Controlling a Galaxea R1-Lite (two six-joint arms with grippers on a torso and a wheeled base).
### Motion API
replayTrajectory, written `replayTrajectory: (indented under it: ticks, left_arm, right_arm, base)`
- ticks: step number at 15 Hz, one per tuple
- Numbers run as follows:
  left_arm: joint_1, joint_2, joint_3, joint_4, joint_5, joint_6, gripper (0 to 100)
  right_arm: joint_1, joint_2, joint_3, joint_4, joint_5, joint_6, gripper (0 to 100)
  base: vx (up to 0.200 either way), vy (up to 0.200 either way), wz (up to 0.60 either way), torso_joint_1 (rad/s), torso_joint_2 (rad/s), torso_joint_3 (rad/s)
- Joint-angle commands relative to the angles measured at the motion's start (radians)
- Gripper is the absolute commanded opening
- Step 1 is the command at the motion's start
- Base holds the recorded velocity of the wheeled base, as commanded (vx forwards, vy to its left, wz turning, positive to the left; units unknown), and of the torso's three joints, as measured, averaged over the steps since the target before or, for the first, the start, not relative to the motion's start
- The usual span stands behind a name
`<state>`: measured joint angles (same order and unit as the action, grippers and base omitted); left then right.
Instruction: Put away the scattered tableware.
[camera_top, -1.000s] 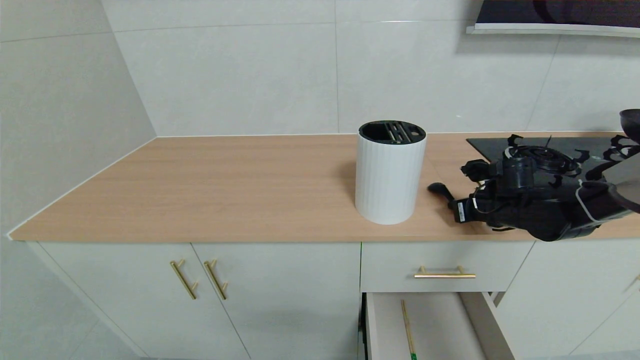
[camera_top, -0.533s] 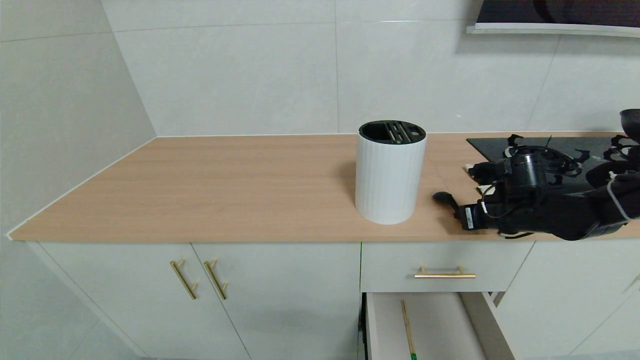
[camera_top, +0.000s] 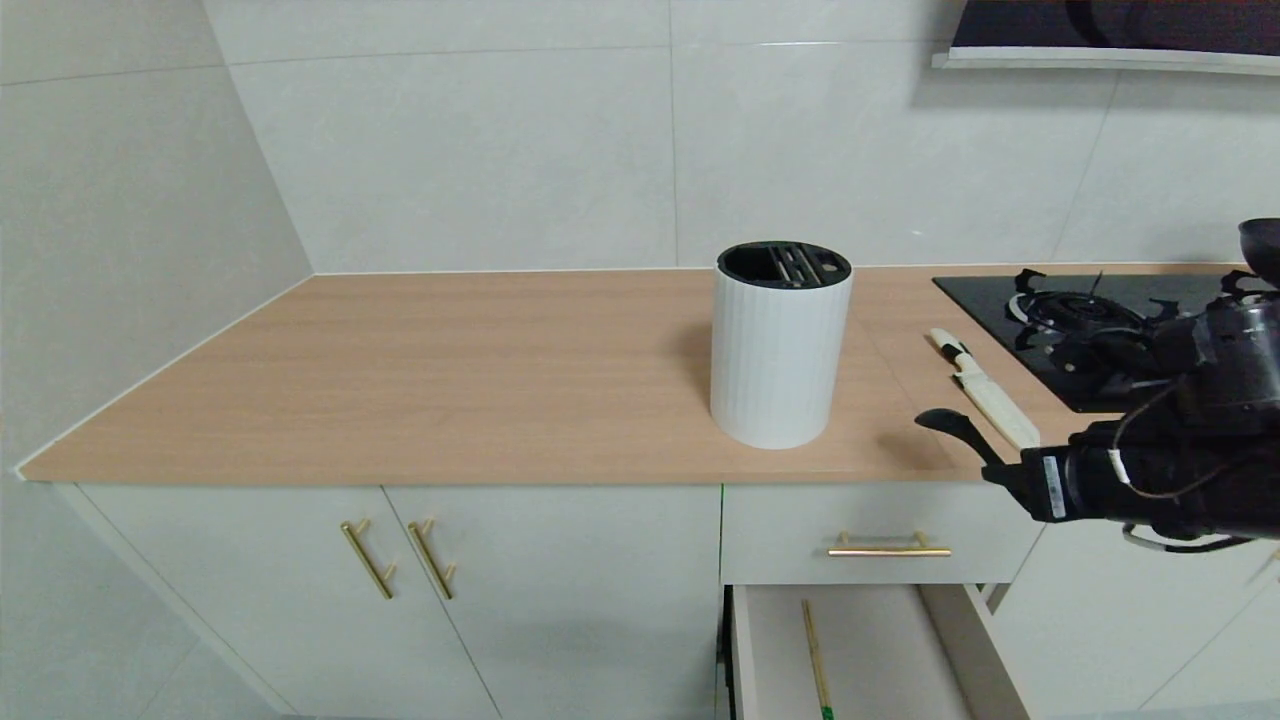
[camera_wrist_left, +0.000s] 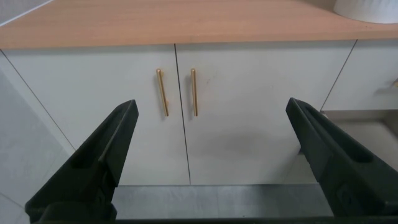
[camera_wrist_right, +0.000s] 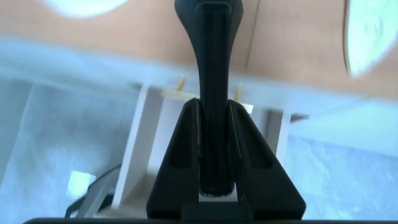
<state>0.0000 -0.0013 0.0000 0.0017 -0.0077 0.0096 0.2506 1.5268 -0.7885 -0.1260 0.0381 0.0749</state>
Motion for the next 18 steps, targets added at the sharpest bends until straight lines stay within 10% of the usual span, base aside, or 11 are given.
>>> replayTrajectory:
  ticks: [1, 18]
  left_arm:
    - [0.000, 0.001, 0.000, 0.000, 0.000, 0.001, 100]
    - [0.000, 0.001, 0.000, 0.000, 0.000, 0.000, 100]
  right_arm:
    - [0.050, -0.168, 0.098, 0.003, -0.003, 0.000, 0]
    - [0.071, -0.057, 0.219, -0.009, 0.000, 0.003, 0]
  base:
    - [0.000, 0.000, 0.00, 0.000, 0.00, 0.000]
    - [0.000, 0.000, 0.00, -0.018, 0.04, 0.026]
